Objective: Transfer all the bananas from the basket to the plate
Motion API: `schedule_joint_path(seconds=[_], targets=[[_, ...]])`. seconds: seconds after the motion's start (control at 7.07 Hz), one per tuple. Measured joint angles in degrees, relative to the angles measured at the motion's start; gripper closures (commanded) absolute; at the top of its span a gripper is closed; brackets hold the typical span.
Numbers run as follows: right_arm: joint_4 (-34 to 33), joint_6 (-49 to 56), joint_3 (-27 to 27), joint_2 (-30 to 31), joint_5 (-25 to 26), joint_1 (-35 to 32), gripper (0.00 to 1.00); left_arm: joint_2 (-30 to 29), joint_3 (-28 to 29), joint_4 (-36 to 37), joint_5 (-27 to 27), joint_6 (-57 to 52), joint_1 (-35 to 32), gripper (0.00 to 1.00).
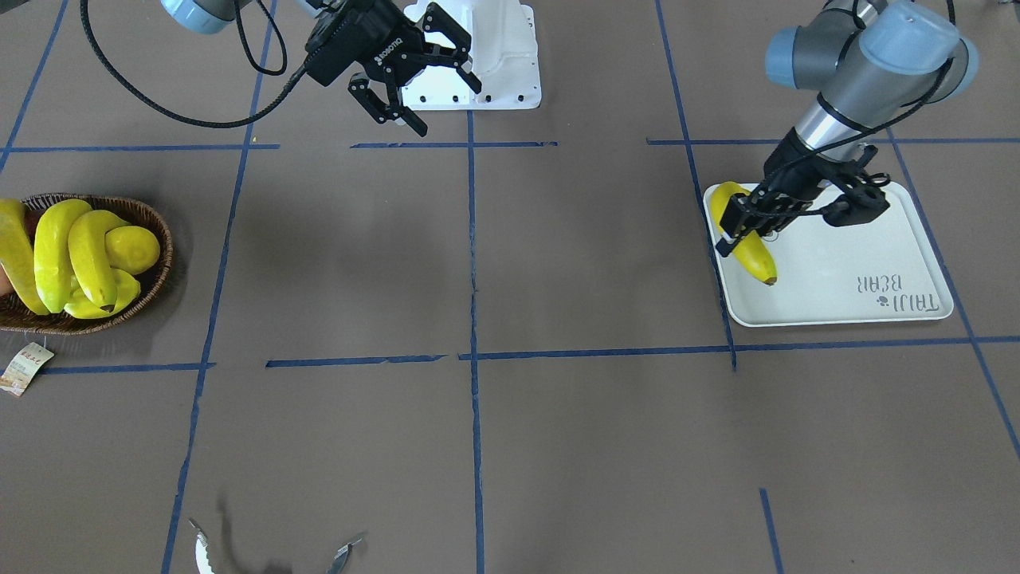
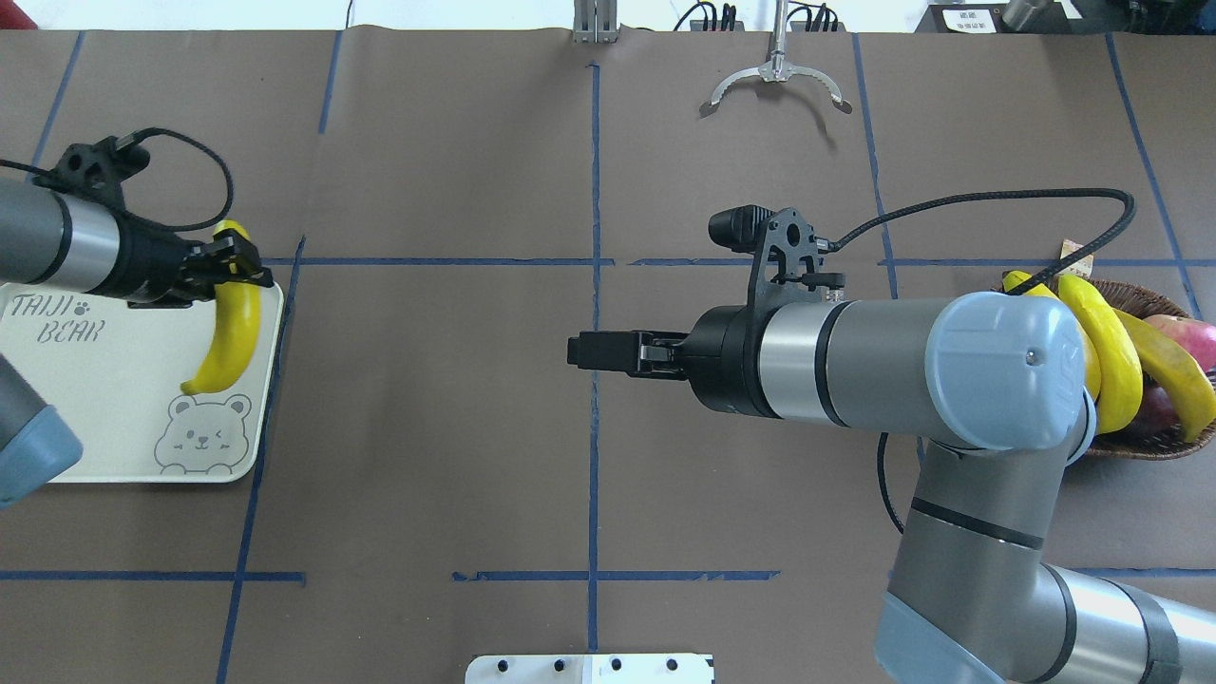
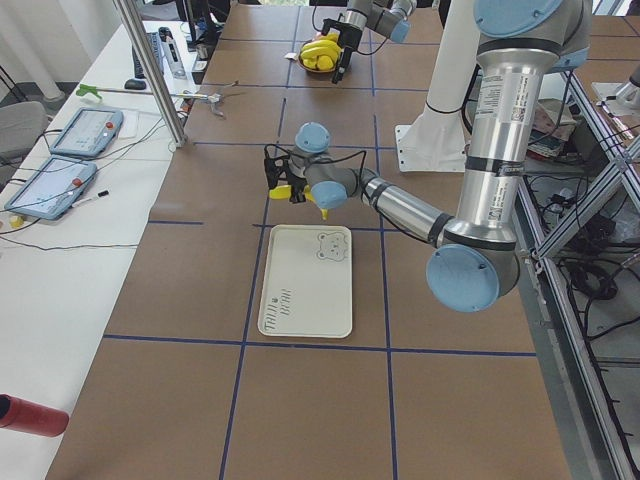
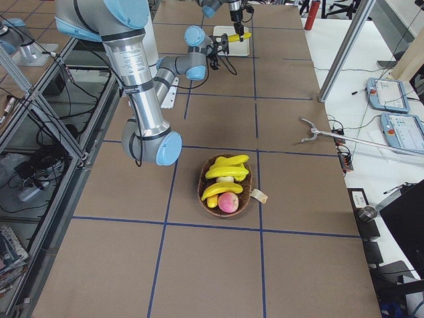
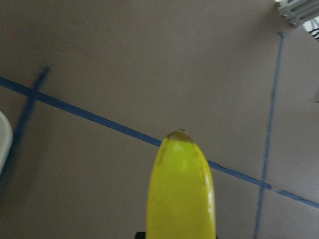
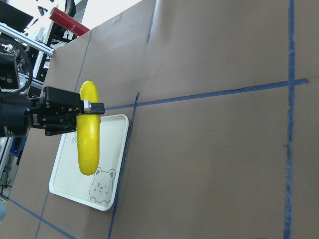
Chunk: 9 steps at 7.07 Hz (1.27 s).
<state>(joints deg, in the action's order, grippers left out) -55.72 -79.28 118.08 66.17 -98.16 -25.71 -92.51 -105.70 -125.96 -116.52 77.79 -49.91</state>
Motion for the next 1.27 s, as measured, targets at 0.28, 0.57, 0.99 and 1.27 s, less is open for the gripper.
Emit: schedule_joint_path(seconds=[0.28,0.57,0.99,1.27], targets=[[-0.01,0.00,-0.13,0.27,0.27,-0.17,0.01,8.29,0.88,0.49,0.60,-8.95,-3.47,1.00],[0.05,0.00,-0.20,0.28,0.33,-0.47,0.01,9.17,5.75,0.61,2.34,-13.70,-5.23,1.00],[0.08,0.00,-0.22,0.25,0.34,-0.56,0.01,7.24,13.00,0.06,4.08,-18.68,-5.62,0.31],[0.12,-0.02,-0.14,0.17,0.34,-0.60,0.01,7.24,13.56,0.00,4.11,-19.40,-5.71,0.00]])
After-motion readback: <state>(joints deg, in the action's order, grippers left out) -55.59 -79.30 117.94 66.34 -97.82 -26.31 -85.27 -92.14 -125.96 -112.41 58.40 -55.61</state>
